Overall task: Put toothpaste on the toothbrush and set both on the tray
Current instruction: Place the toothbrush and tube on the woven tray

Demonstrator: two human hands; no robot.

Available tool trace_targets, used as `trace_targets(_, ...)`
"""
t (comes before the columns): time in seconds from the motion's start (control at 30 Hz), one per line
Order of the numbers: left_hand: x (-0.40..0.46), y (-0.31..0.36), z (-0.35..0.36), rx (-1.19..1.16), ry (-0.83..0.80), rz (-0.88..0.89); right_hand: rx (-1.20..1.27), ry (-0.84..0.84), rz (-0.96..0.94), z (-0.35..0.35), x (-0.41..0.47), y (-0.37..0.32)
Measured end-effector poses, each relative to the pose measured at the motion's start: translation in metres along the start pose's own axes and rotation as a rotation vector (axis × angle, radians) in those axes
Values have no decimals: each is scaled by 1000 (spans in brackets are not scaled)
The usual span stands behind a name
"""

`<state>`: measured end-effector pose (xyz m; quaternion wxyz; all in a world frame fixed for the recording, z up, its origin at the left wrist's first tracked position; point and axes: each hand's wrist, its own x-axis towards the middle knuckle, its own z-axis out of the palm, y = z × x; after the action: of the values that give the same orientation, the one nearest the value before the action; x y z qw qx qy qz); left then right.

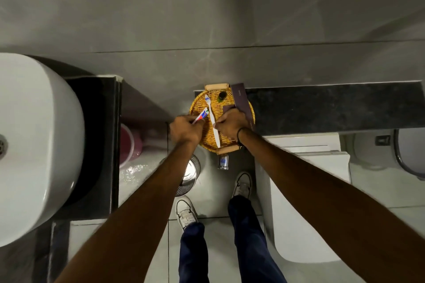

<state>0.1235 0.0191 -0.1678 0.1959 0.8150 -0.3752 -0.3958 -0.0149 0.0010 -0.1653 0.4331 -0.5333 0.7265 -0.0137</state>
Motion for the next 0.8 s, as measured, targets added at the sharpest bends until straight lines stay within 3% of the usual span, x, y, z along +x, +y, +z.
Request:
trace_targets(0.1, -3, 0, 7, 160, 9, 66, -35, 25, -4, 9, 6, 4)
trace_targets(0.33, 7, 3, 26, 377, -82, 42, -98, 100, -29, 11, 10, 21)
trace_targets(0.53, 23, 7, 34, 371, -334, -30, -110, 96, -6, 14, 9, 29)
trace_targets(0.67, 14, 5, 33, 646, -263, 151, -101, 146, 6, 20, 2, 30)
trace_targets(0.8, 14, 9, 26, 697, -209, 269, -34, 187, -1, 14, 4, 29)
